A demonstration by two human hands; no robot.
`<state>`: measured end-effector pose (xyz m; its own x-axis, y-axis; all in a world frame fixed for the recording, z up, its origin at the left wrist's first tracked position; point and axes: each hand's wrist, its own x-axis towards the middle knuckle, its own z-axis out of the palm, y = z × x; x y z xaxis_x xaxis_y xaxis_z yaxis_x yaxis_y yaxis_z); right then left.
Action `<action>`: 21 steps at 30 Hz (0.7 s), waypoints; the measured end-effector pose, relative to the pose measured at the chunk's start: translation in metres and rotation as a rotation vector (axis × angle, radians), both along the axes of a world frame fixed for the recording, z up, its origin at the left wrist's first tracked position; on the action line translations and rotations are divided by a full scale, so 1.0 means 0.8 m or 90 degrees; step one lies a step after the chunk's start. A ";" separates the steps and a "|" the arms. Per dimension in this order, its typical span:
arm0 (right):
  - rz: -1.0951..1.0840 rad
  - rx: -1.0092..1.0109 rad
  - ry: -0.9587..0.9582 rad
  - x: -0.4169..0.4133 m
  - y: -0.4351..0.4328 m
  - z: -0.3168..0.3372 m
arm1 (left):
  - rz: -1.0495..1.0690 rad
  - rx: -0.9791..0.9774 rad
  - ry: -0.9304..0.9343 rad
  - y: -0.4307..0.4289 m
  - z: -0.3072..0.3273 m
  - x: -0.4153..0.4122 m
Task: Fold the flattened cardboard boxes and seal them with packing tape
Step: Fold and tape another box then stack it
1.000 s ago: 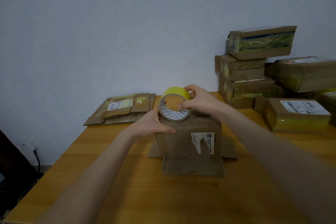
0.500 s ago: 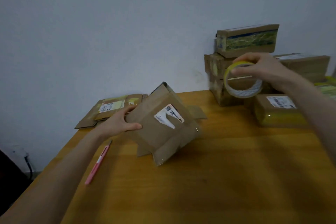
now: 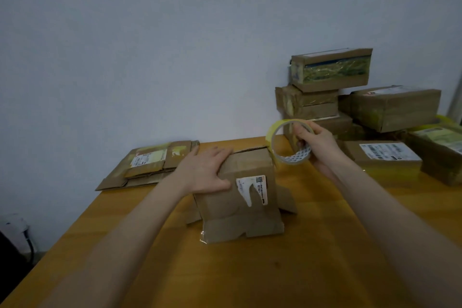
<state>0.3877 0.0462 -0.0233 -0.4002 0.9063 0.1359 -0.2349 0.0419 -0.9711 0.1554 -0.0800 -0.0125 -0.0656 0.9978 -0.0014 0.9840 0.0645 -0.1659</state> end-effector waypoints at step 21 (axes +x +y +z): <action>-0.055 -0.318 0.195 0.000 -0.001 -0.008 | -0.041 0.156 -0.087 0.022 0.002 0.062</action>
<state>0.3878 0.0451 -0.0293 -0.3323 0.9177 -0.2179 -0.5235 -0.3716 -0.7667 0.2054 -0.0620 -0.0111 -0.0179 0.9715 0.2362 0.9996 0.0231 -0.0192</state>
